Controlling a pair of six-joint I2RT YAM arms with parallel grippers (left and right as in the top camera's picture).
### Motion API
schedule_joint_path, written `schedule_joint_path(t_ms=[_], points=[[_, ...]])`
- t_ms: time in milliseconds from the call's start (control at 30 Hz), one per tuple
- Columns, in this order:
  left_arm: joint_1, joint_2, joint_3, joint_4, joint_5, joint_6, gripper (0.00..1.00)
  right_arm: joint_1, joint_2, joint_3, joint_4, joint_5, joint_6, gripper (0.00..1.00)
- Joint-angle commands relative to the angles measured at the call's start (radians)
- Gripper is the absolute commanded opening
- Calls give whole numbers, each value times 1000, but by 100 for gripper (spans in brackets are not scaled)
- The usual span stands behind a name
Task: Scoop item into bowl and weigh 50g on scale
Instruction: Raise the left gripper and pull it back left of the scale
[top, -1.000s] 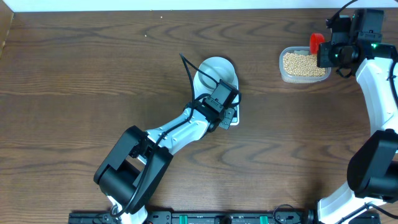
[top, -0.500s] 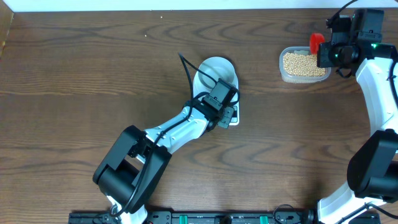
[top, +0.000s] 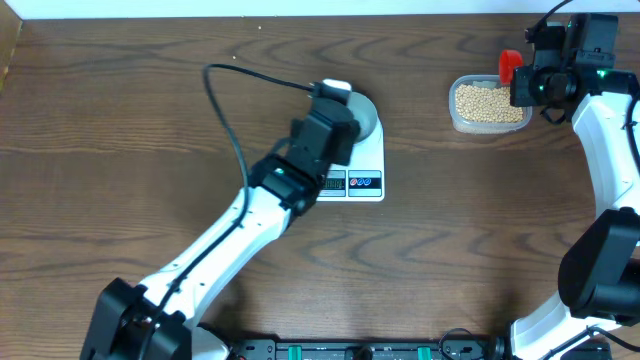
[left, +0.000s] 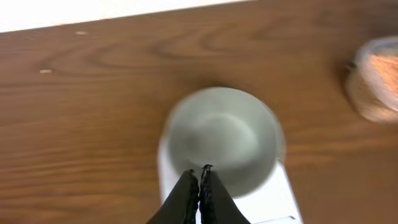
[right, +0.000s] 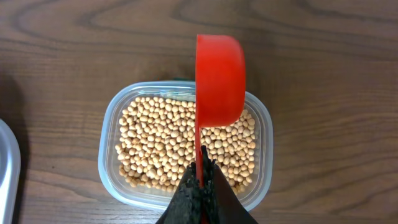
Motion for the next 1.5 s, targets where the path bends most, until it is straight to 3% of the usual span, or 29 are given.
schedule_joint_path(t_ms=[0,367,533,667,700,1467], points=[[40,13,9,-25,-62,11,8,-7,-17,16,4,4,-15,1],[123,15,9,-151,-57,-143,9,-6,-17,16,6,3,-14,1],[122,15,9,-153,-54,-145,16,-6,-17,16,9,3,-14,1],[122,15,9,-153,-55,-145,41,-6,-17,16,8,3,14,1],[122,15,9,-153,-55,-145,98,-6,-17,16,8,3,16,1],[122,15,9,-150,-55,-145,98,-6,-17,16,23,4,16,1]])
